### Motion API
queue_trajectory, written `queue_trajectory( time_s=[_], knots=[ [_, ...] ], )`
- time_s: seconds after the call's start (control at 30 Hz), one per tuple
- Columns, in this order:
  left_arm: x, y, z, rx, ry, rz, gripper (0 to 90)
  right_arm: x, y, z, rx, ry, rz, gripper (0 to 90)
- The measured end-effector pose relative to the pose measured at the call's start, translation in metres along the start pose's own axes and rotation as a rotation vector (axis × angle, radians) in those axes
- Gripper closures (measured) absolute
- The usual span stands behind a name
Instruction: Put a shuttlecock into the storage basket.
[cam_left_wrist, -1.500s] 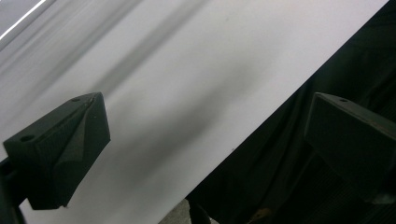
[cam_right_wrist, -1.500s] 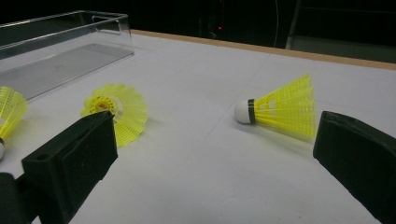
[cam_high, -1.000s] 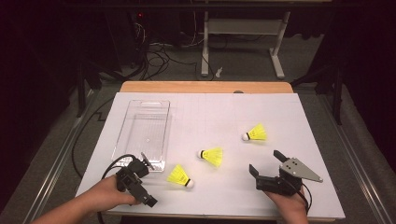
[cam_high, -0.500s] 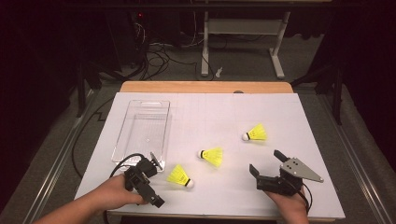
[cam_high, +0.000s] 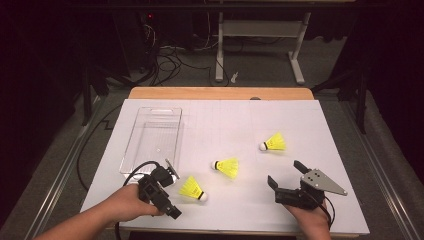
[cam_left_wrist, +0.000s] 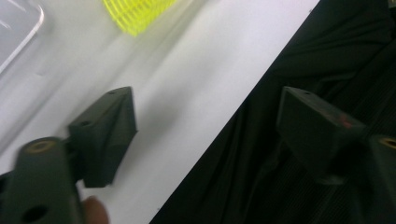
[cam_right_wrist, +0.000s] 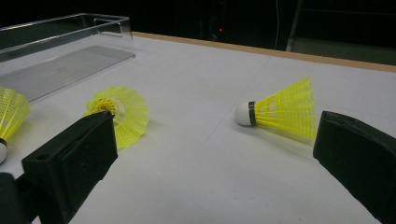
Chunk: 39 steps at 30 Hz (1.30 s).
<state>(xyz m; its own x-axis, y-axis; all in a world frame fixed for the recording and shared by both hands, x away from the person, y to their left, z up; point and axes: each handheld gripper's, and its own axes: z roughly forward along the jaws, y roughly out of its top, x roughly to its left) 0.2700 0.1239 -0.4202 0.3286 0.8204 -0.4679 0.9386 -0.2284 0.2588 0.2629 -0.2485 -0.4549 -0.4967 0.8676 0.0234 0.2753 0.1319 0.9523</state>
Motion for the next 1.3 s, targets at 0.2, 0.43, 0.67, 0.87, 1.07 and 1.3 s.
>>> queue_trajectory(
  time_s=[0.2, 0.43, 0.67, 0.87, 1.07, 1.3],
  knots=[
    [-0.007, 0.008, -0.006, -0.032, -0.006, -0.009, 32.7, 0.000, 0.000, 0.000, 0.000, 0.001, 0.002, 0.1],
    [-0.017, 0.019, -0.012, -0.081, -0.002, 0.004, 38.7, 0.000, 0.000, 0.000, 0.000, 0.001, 0.005, 0.1],
    [-0.024, 0.025, -0.006, -0.099, 0.036, 0.030, 44.6, 0.000, 0.000, 0.000, 0.000, 0.002, 0.005, 0.1],
    [-0.026, 0.031, -0.001, -0.106, 0.055, 0.034, 48.5, -0.001, 0.000, -0.001, -0.005, -0.002, 0.003, 0.1],
    [-0.026, 0.035, 0.002, -0.109, 0.054, 0.028, 51.2, -0.001, 0.000, -0.001, -0.005, -0.001, 0.002, 0.1],
    [-0.024, 0.038, 0.006, -0.116, 0.076, 0.038, 53.3, 0.000, 0.001, -0.001, -0.003, 0.002, -0.001, 0.1]
  ],
)
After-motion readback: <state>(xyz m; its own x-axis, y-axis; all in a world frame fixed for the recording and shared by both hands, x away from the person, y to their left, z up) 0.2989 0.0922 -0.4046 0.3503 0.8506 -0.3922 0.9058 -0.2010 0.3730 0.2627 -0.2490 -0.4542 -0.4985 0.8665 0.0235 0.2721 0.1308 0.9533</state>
